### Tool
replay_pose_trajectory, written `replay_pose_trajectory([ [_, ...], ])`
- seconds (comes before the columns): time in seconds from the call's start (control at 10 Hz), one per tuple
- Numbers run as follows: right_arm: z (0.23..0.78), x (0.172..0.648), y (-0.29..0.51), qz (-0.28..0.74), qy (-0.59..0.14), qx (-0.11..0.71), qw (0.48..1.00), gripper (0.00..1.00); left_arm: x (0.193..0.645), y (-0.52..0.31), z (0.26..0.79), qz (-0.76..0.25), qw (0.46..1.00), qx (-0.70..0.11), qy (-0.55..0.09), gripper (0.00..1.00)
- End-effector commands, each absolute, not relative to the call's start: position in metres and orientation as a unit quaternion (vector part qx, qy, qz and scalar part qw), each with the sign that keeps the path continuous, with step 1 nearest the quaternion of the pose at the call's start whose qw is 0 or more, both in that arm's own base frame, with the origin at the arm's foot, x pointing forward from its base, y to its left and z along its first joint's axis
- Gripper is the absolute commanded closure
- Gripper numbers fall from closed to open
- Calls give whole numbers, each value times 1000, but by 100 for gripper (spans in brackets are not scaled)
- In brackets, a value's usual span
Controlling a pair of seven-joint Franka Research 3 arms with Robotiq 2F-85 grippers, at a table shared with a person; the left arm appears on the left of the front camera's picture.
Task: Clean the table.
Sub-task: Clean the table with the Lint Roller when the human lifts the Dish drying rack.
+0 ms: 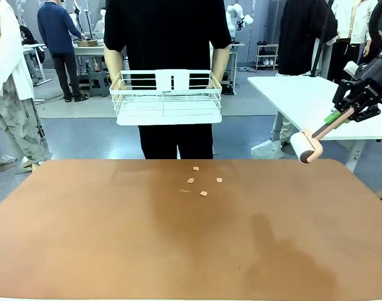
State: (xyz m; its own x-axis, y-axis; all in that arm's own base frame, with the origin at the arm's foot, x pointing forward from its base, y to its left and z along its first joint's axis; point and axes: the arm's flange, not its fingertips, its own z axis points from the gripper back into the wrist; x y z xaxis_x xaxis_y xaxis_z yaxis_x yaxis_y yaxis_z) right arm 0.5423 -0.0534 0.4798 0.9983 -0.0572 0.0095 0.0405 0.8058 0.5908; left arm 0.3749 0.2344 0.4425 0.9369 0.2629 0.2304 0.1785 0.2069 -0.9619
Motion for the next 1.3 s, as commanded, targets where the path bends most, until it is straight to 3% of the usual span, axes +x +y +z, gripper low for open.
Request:
replay_pose_trajectory([
  [0.0,481,538,-58,-25,-13,304,952,79,373,237,443,29,757,-628,-177,0],
  [0.5,479,542,-59,-29,-14,308,951,79,373,237,443,29,757,-628,-177,0],
  [0.8,428,594,-27,-23,1,351,936,79,373,237,443,29,757,-628,-177,0],
  [1.2,377,618,5,-7,9,382,924,79,373,237,443,29,757,-628,-177,0],
])
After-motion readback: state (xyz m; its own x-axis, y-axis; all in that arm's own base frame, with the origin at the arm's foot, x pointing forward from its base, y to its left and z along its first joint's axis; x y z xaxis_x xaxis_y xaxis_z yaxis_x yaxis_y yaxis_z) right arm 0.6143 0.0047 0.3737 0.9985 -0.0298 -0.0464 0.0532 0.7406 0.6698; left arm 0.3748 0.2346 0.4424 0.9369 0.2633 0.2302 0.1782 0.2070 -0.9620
